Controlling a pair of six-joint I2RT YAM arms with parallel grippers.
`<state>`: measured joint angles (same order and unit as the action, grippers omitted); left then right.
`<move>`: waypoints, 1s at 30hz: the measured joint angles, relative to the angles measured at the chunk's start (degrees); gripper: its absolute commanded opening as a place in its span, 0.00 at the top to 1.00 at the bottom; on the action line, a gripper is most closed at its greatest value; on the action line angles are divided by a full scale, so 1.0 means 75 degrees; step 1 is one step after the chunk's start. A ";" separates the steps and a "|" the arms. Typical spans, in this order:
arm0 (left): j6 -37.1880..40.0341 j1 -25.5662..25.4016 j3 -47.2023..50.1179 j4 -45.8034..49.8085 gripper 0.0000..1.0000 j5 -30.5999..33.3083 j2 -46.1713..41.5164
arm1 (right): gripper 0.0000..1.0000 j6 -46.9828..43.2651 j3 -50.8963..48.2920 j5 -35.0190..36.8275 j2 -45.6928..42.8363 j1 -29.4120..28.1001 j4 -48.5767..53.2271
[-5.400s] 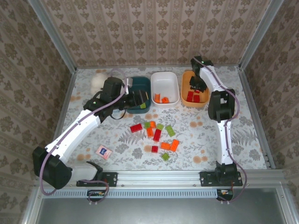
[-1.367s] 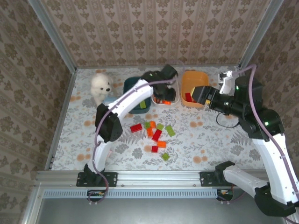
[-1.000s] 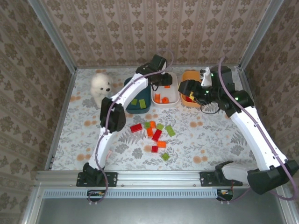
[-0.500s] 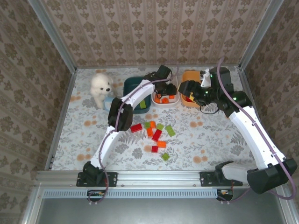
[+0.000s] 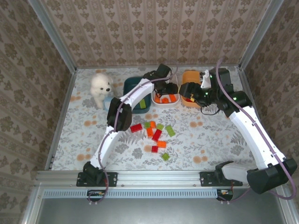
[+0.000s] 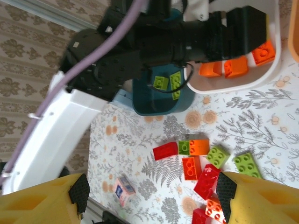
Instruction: Sort the legos into containers by color
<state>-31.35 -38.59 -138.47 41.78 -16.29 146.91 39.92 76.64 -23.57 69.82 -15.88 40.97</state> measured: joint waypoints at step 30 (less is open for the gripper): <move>-0.1862 0.0574 0.9530 0.0388 0.37 0.1367 -1.0209 | 0.31 -0.1784 -0.0146 0.2136 0.0726 -0.3494 0.1352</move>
<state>-45.32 -34.28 -67.00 44.69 -6.04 70.35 26.55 75.55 -7.55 75.26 -42.09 51.11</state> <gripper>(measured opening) 0.626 0.697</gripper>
